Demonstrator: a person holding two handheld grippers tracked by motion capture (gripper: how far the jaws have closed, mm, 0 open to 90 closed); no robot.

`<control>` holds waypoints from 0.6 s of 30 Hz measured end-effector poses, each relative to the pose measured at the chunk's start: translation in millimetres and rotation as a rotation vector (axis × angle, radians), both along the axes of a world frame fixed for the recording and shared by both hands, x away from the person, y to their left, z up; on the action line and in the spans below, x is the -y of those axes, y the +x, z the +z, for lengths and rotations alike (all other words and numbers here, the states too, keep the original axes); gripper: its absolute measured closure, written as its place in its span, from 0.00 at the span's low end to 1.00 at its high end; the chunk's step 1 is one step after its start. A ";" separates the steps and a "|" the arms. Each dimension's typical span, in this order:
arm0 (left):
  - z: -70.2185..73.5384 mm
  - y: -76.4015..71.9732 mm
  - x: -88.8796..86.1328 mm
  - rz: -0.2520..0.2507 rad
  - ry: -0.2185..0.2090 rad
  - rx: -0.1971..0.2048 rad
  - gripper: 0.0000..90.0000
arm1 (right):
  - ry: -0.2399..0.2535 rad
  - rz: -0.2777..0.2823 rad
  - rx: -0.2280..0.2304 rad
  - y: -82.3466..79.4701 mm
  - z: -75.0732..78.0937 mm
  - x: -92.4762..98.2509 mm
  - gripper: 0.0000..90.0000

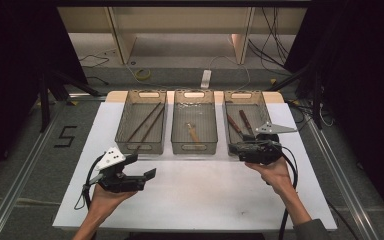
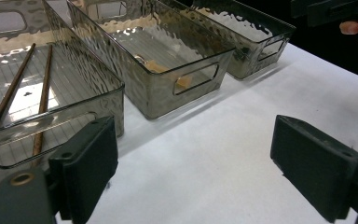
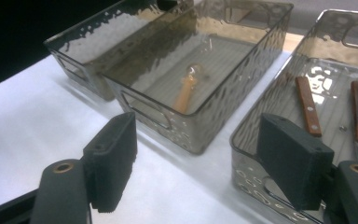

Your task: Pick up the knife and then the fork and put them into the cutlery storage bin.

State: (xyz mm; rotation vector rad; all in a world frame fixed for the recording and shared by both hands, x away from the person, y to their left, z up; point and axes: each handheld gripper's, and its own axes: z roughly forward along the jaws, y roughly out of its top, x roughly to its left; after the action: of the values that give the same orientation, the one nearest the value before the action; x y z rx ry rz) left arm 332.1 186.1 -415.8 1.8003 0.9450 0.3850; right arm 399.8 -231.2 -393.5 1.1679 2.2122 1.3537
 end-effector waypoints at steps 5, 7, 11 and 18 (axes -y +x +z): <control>-0.1 -0.8 1.4 -0.007 0.009 0.001 0.16 | 0.015 0.012 0.016 -7.9 -0.6 -2.2 0.31; 0.1 -1.4 1.3 -0.006 0.008 0.002 0.16 | 0.022 0.019 0.020 -11.3 -1.2 -3.1 0.30; 0.1 -2.2 2.2 -0.013 0.002 0.000 0.16 | 0.029 0.030 0.032 -19.5 -2.2 -3.9 0.30; 0.1 -2.9 0.3 -0.017 -0.013 -0.002 0.16 | 0.037 0.057 0.039 -34.7 -7.8 -3.3 0.27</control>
State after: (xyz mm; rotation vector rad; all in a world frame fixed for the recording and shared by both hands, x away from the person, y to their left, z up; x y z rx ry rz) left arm 329.2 185.8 -415.7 1.7962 0.9316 0.3660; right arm 365.1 -227.9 -401.2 1.0887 2.2177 1.4329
